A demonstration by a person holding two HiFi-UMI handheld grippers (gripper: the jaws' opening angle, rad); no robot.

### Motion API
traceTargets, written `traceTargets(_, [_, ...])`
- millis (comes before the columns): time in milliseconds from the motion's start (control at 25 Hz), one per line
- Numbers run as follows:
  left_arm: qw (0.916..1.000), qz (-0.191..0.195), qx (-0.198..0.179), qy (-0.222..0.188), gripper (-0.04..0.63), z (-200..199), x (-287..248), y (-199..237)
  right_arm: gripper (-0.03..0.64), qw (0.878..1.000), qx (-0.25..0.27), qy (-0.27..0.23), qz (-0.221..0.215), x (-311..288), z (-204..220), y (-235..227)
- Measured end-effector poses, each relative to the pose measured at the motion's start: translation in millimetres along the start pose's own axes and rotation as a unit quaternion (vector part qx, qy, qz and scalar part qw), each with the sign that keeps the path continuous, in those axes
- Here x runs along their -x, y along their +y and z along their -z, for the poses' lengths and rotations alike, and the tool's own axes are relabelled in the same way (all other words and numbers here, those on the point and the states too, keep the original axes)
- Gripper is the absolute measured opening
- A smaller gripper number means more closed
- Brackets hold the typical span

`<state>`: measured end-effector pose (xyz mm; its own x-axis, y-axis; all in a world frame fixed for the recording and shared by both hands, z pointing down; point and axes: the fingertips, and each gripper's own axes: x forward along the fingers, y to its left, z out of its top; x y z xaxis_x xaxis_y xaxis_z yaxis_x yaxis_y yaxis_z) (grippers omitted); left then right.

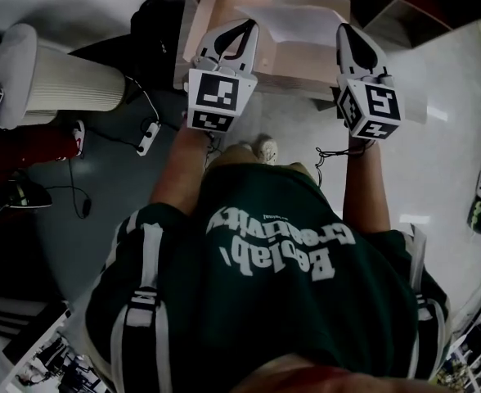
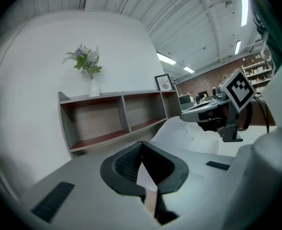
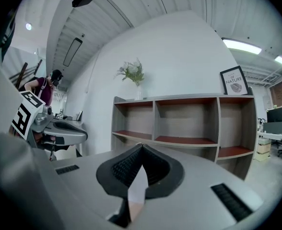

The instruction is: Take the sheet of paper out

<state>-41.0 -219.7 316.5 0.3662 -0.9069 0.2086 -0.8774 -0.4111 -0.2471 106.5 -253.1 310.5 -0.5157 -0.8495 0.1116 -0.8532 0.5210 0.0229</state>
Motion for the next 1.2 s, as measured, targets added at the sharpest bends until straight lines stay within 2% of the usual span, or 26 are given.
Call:
traceTargets(360, [0.9988,0.004,0.021,-0.045,0.018,-16,6,16,0.032,1.0,0.011,-0.018,0.024,1,-21,18])
traceTargets(560, [0.9981,0.022,0.024,-0.052,0.018,-13,17,24,0.032,0.999,0.016,-0.01,0.039,2,-22,31])
traceTargets(800, [0.9981,0.019,0.035,-0.047,0.018,-6,28,46,0.034,0.998,0.019,-0.01,0.051,0,-28,47])
traceTargets(880, [0.9984,0.017,0.031,-0.045,0.018,-3,31,51,0.034,0.998,0.016,-0.007,0.058,2,-25,50])
traceTargets(1000, [0.9988,0.013,0.002,-0.047,0.018,-3,38,52,0.032,0.998,0.015,-0.007,0.066,4,-23,57])
traceTargets(1200, [0.9983,0.023,0.006,-0.052,0.019,-8,47,50,0.032,0.997,0.012,-0.009,0.07,11,-23,65])
